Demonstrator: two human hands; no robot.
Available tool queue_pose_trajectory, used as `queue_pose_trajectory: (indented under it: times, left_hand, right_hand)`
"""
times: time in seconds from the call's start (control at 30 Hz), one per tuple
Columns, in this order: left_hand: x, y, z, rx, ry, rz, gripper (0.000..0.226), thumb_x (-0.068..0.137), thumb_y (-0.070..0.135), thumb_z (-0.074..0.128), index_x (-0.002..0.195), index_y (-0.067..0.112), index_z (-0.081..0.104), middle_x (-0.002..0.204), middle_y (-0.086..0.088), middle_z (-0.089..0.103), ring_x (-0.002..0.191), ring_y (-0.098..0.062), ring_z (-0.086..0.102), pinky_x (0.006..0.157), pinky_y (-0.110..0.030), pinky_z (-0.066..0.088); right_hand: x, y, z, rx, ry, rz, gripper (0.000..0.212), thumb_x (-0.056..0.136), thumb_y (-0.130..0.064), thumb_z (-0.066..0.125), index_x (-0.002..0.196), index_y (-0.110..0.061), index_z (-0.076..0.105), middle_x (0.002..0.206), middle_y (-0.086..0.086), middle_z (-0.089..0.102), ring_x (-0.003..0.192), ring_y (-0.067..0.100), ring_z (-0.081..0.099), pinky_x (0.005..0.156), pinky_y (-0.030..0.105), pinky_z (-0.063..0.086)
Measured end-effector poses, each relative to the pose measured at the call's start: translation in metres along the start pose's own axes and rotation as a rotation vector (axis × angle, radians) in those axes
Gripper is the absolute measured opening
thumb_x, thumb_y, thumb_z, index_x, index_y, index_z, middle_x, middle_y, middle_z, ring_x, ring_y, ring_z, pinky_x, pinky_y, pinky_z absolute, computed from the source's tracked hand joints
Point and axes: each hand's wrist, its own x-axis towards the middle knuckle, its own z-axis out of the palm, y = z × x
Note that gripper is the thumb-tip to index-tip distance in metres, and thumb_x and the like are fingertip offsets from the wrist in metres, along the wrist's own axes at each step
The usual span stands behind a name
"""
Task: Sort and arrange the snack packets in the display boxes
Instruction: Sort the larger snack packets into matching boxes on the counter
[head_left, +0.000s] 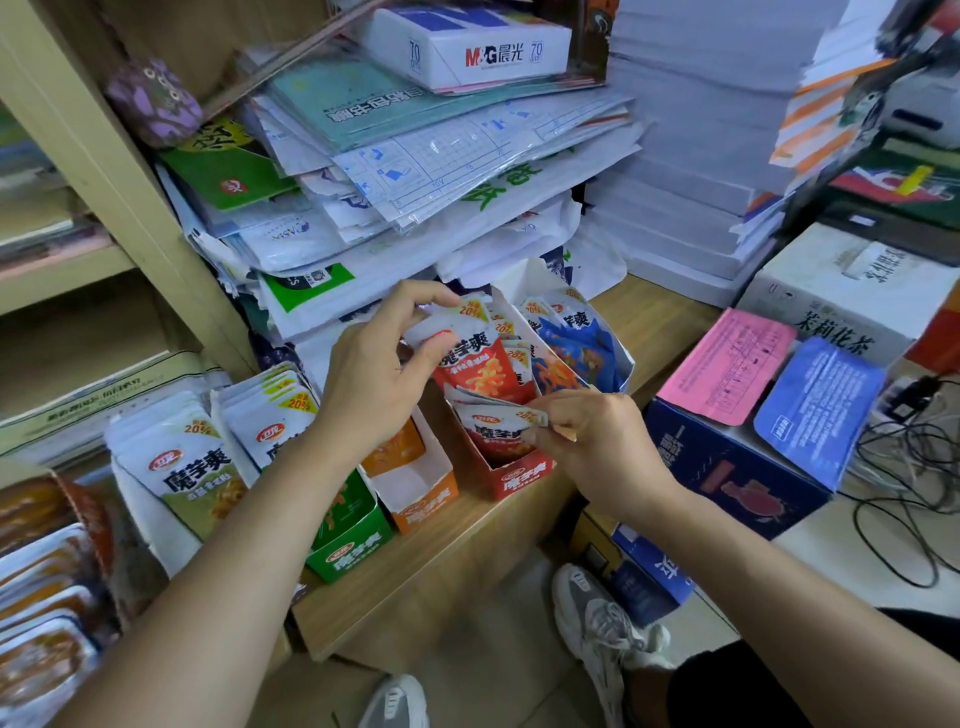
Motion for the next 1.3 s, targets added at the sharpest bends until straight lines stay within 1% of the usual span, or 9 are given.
queue_pose_trajectory:
  times: [0.17, 0.33, 0.43, 0.53, 0.63, 0.77, 0.9, 1.0, 1.3]
  left_hand:
    - [0.004, -0.007, -0.001, -0.070, -0.145, -0.029, 0.019, 0.099, 0.031, 0.053, 0.108, 0.040, 0.067, 0.109, 0.022, 0.070, 0.105, -0.003, 0.065, 0.085, -0.041, 0.054]
    - [0.002, -0.005, -0.004, -0.301, -0.297, -0.105, 0.039, 0.101, 0.043, 0.041, 0.114, 0.027, 0.074, 0.120, 0.009, 0.072, 0.121, -0.010, 0.061, 0.092, -0.032, 0.046]
    - [-0.001, 0.005, -0.001, -0.235, -0.292, 0.017, 0.034, 0.092, 0.048, 0.060, 0.117, 0.028, 0.073, 0.114, 0.010, 0.071, 0.115, -0.015, 0.062, 0.093, -0.031, 0.047]
    - [-0.003, 0.011, 0.008, -0.177, -0.229, 0.028, 0.024, 0.089, 0.023, 0.077, 0.111, 0.032, 0.074, 0.099, 0.014, 0.073, 0.095, -0.008, 0.067, 0.077, -0.028, 0.055]
    - [-0.003, 0.009, 0.014, -0.110, -0.179, -0.011, 0.017, 0.090, 0.011, 0.075, 0.101, 0.024, 0.079, 0.088, 0.016, 0.072, 0.080, -0.007, 0.069, 0.071, -0.021, 0.053]
    - [-0.005, 0.013, 0.022, -0.075, -0.099, -0.043, 0.007, 0.085, 0.017, 0.081, 0.086, 0.024, 0.080, 0.076, 0.014, 0.073, 0.068, -0.006, 0.069, 0.066, -0.024, 0.056]
    - [-0.005, 0.017, 0.020, -0.070, -0.099, -0.042, 0.006, 0.082, 0.022, 0.084, 0.087, 0.020, 0.081, 0.078, 0.011, 0.075, 0.069, -0.005, 0.070, 0.071, -0.032, 0.061]
    - [0.000, 0.004, 0.012, -0.028, -0.135, -0.053, 0.012, 0.083, 0.022, 0.083, 0.095, 0.021, 0.082, 0.083, 0.010, 0.075, 0.074, -0.010, 0.071, 0.074, -0.042, 0.060]
    - [-0.001, 0.004, 0.015, 0.064, -0.098, -0.169, 0.012, 0.091, 0.032, 0.074, 0.079, 0.028, 0.074, 0.066, 0.017, 0.066, 0.059, -0.001, 0.062, 0.064, -0.028, 0.053]
  right_hand:
    - [-0.003, 0.002, -0.009, 0.177, 0.022, 0.058, 0.014, 0.093, -0.012, 0.069, 0.104, -0.011, 0.078, 0.099, -0.005, 0.076, 0.090, 0.008, 0.073, 0.074, 0.031, 0.061]
    - [0.001, 0.004, -0.023, 0.493, 0.124, 0.171, 0.017, 0.093, -0.004, 0.067, 0.106, -0.008, 0.076, 0.101, -0.005, 0.078, 0.096, 0.009, 0.073, 0.079, 0.023, 0.059]
    - [0.007, 0.007, -0.021, 0.548, 0.137, 0.231, 0.012, 0.094, -0.001, 0.066, 0.102, -0.004, 0.075, 0.096, 0.001, 0.078, 0.090, 0.015, 0.075, 0.078, 0.027, 0.060]
    - [0.010, 0.006, -0.018, 0.621, 0.117, 0.290, 0.012, 0.095, 0.000, 0.064, 0.099, -0.005, 0.073, 0.095, 0.005, 0.078, 0.088, 0.016, 0.075, 0.074, 0.024, 0.060]
    - [0.011, 0.003, -0.018, 0.606, 0.107, 0.284, 0.018, 0.094, -0.004, 0.066, 0.111, -0.006, 0.071, 0.101, 0.004, 0.077, 0.094, 0.014, 0.074, 0.073, 0.025, 0.061]
    - [0.013, -0.001, -0.019, 0.398, 0.102, 0.198, 0.041, 0.086, -0.016, 0.078, 0.125, -0.013, 0.065, 0.114, 0.000, 0.068, 0.098, 0.011, 0.071, 0.068, 0.027, 0.062]
    - [0.021, 0.001, -0.021, 0.313, 0.192, 0.139, 0.016, 0.087, -0.017, 0.077, 0.103, -0.014, 0.074, 0.100, 0.000, 0.073, 0.085, 0.013, 0.073, 0.065, 0.034, 0.063]
    - [0.019, 0.001, -0.029, 0.315, 0.267, 0.096, 0.010, 0.088, -0.011, 0.076, 0.096, -0.016, 0.079, 0.090, -0.006, 0.076, 0.080, 0.007, 0.072, 0.065, 0.023, 0.058]
    - [0.006, 0.006, -0.065, 0.122, -0.235, -0.036, 0.012, 0.089, -0.005, 0.073, 0.094, -0.015, 0.078, 0.095, -0.008, 0.076, 0.097, 0.009, 0.072, 0.084, 0.028, 0.059]
